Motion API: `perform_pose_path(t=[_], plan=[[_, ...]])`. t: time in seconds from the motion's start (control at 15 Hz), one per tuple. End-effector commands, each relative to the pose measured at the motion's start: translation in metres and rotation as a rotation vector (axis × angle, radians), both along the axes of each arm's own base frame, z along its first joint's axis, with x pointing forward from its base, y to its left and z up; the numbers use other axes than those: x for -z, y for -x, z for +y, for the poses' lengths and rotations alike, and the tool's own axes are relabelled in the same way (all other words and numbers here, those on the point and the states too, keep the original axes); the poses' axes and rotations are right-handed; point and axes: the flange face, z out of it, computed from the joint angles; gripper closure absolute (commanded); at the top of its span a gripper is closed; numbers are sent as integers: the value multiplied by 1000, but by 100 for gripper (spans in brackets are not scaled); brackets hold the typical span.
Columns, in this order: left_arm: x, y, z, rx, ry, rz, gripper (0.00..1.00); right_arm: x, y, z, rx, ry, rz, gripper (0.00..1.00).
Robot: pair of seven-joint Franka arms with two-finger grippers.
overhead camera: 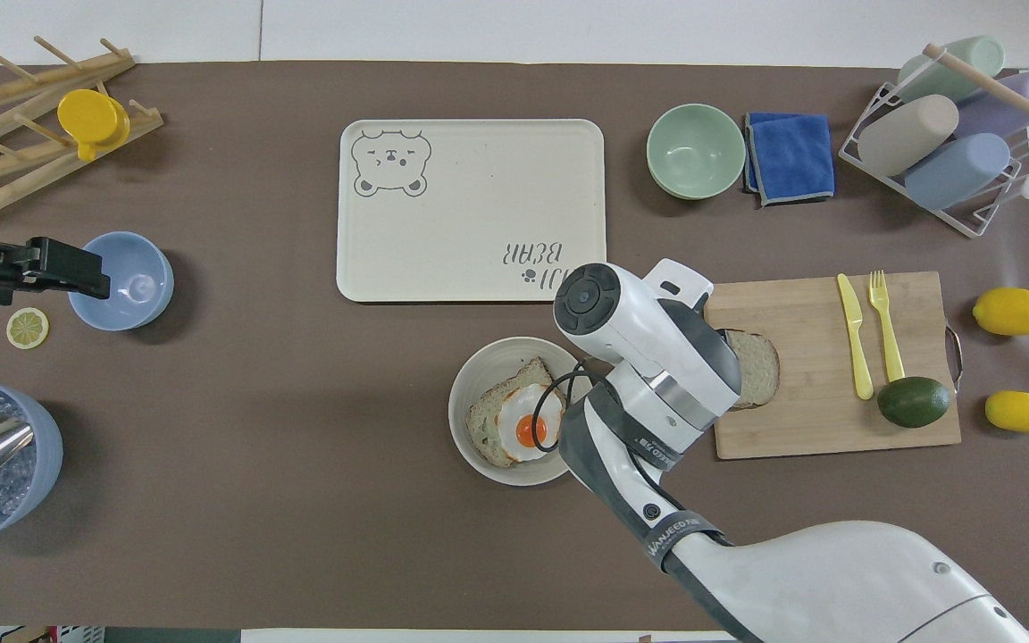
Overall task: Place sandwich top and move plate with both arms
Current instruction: 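Lay the bread slice on top of the egg toast with the right gripper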
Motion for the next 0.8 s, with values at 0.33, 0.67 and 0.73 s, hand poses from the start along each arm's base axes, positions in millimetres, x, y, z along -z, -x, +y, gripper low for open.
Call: perform_pose_path(t=[0.33, 0.67, 0.73], plan=[[-5, 2, 3, -7, -18, 4, 0, -9, 12, 3, -52, 38, 5, 92], [-5, 2, 4, -10, -18, 4, 0, -75, 3, 80, -124, 25, -21, 100], [-5, 2, 4, -10, -18, 4, 0, -89, 13, 122, -180, -3, -44, 100]])
